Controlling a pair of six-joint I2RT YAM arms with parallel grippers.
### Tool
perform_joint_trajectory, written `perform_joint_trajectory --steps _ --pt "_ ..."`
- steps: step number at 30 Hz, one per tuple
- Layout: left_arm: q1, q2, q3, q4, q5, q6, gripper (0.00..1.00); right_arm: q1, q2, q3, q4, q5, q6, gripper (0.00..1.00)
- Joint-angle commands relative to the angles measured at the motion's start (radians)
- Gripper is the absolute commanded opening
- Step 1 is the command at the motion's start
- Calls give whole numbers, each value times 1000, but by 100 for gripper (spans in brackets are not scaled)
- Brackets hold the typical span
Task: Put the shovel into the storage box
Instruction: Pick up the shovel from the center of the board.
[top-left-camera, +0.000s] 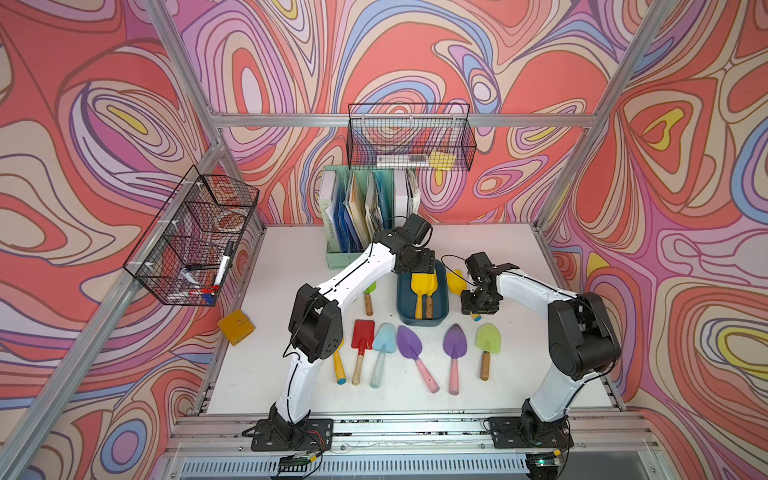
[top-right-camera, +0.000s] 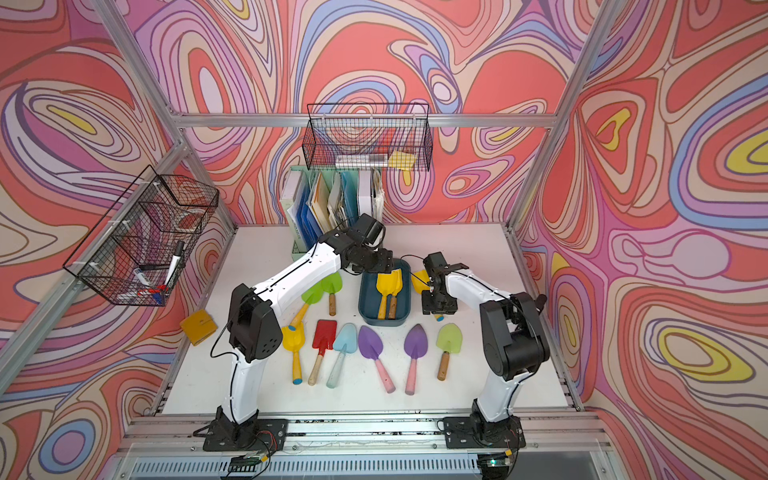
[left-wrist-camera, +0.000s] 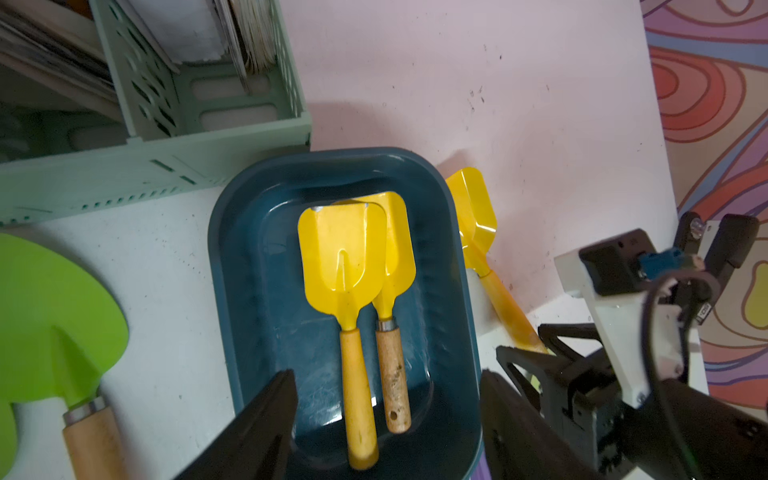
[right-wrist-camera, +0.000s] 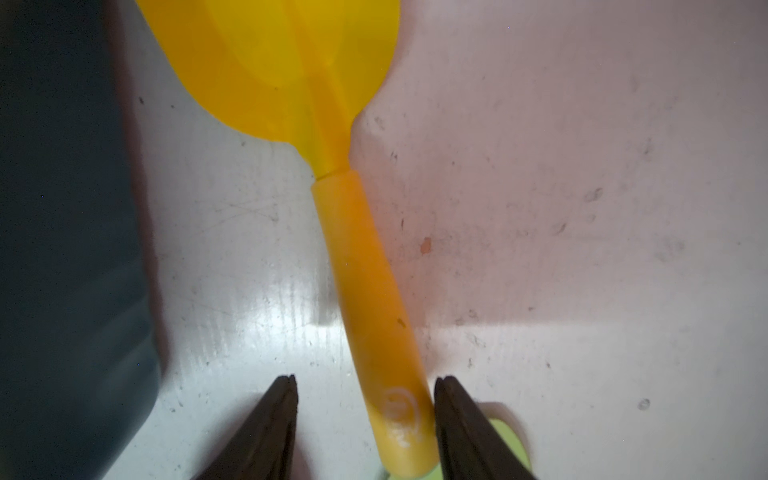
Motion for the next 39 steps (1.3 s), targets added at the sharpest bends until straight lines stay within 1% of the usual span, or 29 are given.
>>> perform_joint_trajectory --steps 1,5,10,13,14,15,16,19,25,31,35,39 --pt "-17 20 80 -147 -36 24 75 -6 35 17 24 6 -12 51" --pt "-32 40 126 -203 -54 26 75 -10 56 19 35 5 -15 44" --pt "-36 44 141 -240 -64 12 75 -10 49 14 43 8 -6 27" --pt "-38 50 168 -280 -70 7 75 -10 25 13 40 9 2 11" --pt "-39 54 179 -294 -70 6 75 -10 12 11 36 11 6 4" --pt "-41 54 184 -302 -64 4 75 -10 -4 11 33 11 11 0" --pt "-42 53 187 -303 -56 1 75 -10 -7 9 29 10 15 0" --pt "-51 44 177 -279 -9 0 75 -10 -87 8 16 11 27 0" --pt "-65 21 113 -164 63 -23 75 -9 -212 27 -42 3 42 0" --pt "-65 6 79 -69 70 -53 74 2 -297 40 -84 -90 36 0" --pt "-66 5 79 -26 70 -83 72 42 -318 53 -100 -98 49 0" --pt "-65 8 82 4 58 -104 71 93 -309 71 -96 -101 71 0"
